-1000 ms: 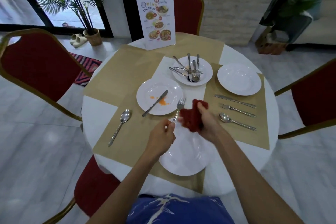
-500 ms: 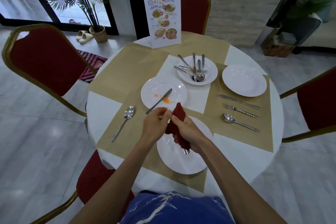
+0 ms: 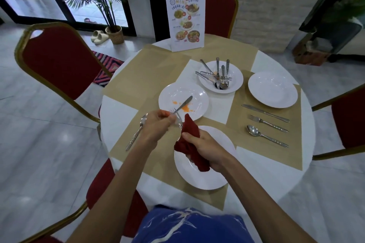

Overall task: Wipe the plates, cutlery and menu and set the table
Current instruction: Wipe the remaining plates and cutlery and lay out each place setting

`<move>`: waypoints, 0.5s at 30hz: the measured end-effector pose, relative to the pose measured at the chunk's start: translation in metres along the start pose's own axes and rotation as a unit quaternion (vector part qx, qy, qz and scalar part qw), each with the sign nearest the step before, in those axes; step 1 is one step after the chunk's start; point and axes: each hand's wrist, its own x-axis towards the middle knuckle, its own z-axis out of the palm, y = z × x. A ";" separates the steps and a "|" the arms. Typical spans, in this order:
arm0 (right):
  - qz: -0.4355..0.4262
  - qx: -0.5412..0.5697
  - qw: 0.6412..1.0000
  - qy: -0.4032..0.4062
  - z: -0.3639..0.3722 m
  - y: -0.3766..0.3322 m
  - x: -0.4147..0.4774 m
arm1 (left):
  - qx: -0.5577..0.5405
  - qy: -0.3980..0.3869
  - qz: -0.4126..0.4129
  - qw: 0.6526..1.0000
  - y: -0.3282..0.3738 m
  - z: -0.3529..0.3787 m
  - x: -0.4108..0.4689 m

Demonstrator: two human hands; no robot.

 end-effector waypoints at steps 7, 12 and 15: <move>0.021 0.038 0.999 0.015 0.013 0.014 -0.005 | 0.029 0.012 -0.006 1.000 -0.004 -0.014 0.010; 0.014 0.053 0.998 0.032 0.019 0.017 0.005 | -0.064 0.049 -0.033 0.996 -0.011 -0.012 -0.001; 0.004 0.034 0.999 0.033 0.025 0.020 0.010 | -0.058 -0.045 -0.042 0.996 -0.032 -0.003 -0.022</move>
